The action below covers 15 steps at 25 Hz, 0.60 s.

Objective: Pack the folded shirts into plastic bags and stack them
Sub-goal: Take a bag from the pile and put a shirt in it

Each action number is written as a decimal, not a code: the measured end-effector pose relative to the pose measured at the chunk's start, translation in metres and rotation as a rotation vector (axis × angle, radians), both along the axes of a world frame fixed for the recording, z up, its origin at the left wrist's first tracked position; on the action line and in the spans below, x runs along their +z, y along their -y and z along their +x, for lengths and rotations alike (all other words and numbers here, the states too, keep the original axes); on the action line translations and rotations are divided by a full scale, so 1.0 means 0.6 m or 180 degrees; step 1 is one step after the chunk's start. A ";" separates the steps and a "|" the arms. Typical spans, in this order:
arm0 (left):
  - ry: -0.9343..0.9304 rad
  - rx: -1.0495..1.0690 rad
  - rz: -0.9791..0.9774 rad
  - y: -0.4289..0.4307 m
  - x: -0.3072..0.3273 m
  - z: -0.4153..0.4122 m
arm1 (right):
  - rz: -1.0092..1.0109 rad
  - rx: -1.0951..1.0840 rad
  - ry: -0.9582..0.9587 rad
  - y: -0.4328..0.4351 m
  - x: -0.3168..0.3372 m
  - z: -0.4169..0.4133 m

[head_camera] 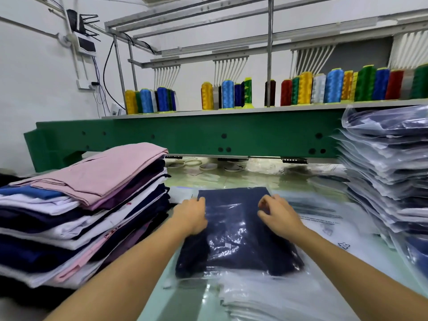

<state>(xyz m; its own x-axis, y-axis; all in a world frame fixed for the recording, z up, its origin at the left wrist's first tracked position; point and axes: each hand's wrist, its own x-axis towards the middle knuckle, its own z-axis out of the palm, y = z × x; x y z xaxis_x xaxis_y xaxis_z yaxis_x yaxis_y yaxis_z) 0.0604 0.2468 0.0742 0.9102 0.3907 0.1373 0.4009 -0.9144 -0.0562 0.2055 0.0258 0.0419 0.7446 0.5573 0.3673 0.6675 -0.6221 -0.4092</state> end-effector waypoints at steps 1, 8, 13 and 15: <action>0.0085 -0.0011 -0.0057 -0.001 -0.002 0.025 | -0.0121 -0.0062 0.0075 -0.024 0.000 0.016; 0.0740 -0.0128 -0.0674 -0.011 -0.038 0.213 | -0.0879 -0.0130 0.0093 -0.178 -0.011 0.124; 0.0464 -0.0185 -0.1156 -0.052 -0.095 0.292 | -0.1588 0.0107 -0.0215 -0.216 -0.062 0.186; 0.0478 0.0000 -0.1167 -0.062 -0.117 0.296 | -0.1643 0.0122 -0.0272 -0.215 -0.067 0.197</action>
